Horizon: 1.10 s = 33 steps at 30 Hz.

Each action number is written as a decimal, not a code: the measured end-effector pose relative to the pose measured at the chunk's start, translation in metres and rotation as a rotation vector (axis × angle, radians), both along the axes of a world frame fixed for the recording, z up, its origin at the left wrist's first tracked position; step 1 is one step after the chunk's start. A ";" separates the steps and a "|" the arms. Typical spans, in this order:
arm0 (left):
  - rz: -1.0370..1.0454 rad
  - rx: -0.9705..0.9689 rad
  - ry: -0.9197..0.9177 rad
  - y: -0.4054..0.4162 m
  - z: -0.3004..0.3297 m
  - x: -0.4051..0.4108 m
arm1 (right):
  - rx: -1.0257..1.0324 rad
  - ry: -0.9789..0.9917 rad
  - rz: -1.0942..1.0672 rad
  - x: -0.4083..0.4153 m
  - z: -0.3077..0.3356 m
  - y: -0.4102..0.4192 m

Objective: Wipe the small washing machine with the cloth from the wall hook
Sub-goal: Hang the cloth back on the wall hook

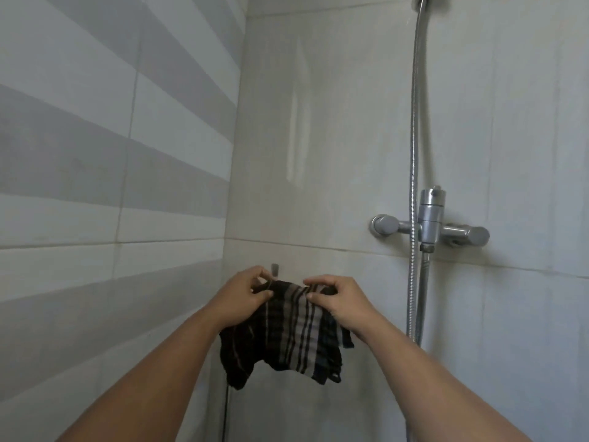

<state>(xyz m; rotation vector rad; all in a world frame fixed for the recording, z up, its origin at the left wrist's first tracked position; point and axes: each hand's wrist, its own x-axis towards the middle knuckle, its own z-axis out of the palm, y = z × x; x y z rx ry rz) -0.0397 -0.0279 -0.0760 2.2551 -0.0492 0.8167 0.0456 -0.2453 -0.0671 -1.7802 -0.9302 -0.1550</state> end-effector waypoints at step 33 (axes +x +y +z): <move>0.161 -0.136 -0.172 0.011 -0.112 0.053 | -0.585 -0.595 -0.479 0.025 -0.094 0.052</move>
